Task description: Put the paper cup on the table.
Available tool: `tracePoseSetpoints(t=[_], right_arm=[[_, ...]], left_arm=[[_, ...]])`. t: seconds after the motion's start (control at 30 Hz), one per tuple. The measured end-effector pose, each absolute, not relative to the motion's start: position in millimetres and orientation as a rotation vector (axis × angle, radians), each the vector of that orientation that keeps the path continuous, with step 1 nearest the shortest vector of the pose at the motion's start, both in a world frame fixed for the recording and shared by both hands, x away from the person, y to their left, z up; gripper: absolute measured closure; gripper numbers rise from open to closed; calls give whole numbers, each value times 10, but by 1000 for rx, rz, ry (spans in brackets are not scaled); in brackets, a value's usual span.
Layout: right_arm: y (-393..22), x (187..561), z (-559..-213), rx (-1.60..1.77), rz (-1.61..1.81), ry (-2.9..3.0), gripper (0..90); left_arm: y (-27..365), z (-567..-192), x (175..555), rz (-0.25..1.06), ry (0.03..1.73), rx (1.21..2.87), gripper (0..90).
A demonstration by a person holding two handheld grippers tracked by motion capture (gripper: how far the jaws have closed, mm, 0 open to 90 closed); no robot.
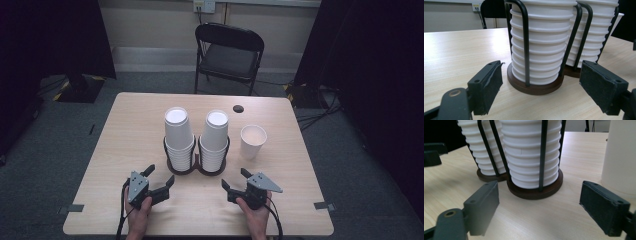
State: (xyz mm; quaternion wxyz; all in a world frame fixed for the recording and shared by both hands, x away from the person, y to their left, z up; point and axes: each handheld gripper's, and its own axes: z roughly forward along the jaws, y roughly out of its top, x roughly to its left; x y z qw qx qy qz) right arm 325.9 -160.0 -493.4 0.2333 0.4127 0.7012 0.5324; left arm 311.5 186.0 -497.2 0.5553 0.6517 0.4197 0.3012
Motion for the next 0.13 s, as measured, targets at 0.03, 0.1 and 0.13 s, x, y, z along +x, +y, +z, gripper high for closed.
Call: tracePoseSetpoints(t=[0.03,0.1,0.13], right_arm=[[-1598,3256,-4943,1144,1452,1923,144],[-1604,3256,-4943,1167,1427,1924,144],[-1606,3255,-4941,1183,1417,1926,144]], left_arm=[[1859,-4971,3115,711,991,1540,182],[1855,-4970,3115,713,984,1549,183],[1855,-4970,3115,713,984,1549,184]])
